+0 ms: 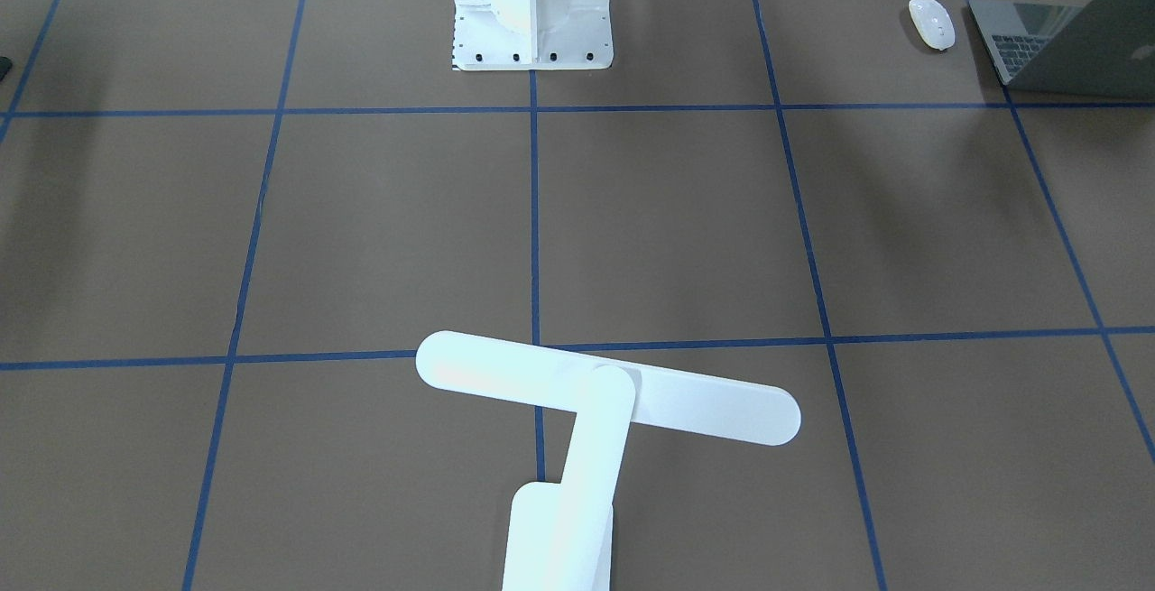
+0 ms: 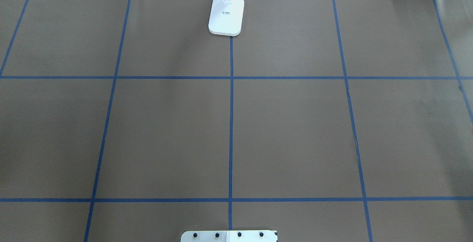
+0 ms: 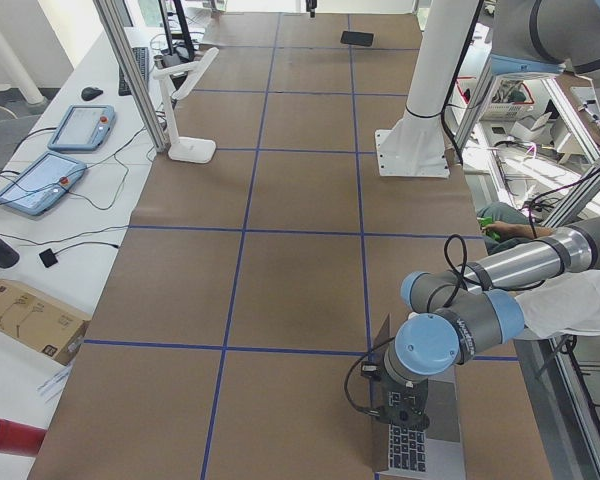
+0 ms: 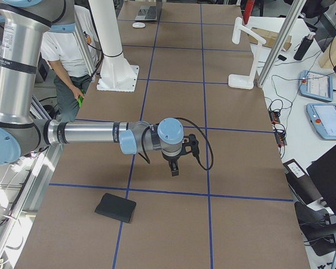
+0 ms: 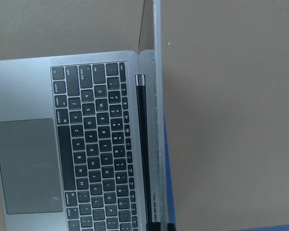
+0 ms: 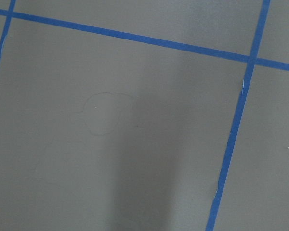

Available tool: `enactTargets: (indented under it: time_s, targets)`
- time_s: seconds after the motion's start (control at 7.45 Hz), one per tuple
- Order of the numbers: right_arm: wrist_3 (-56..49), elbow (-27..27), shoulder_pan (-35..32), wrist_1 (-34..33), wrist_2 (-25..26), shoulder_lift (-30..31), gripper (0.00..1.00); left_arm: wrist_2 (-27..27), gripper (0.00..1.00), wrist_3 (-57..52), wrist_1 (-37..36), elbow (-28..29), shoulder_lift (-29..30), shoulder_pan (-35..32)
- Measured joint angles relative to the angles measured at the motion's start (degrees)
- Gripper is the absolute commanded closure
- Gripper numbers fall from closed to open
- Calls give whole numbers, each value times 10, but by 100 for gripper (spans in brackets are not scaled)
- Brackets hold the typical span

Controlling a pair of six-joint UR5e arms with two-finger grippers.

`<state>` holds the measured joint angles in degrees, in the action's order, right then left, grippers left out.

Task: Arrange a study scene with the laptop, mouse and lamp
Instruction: 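Carry the open silver laptop with the left gripper over the table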

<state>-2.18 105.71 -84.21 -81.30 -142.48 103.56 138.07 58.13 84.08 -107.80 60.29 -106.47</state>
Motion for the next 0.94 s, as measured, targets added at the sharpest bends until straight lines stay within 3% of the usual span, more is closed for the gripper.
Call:
enactTargets:
  time_s: [0.27,0.54,0.94]
  targets:
    - [-1,9,-1,0,1,-1,0,0,100,0,-77,-52,60,0]
    - [0,12,-1,0,3,-4,1,0,100,11,-138,-66,167,8]
    - [23,12,-1,0,1,-12,0,4,100,147,-193,-91,332,97]
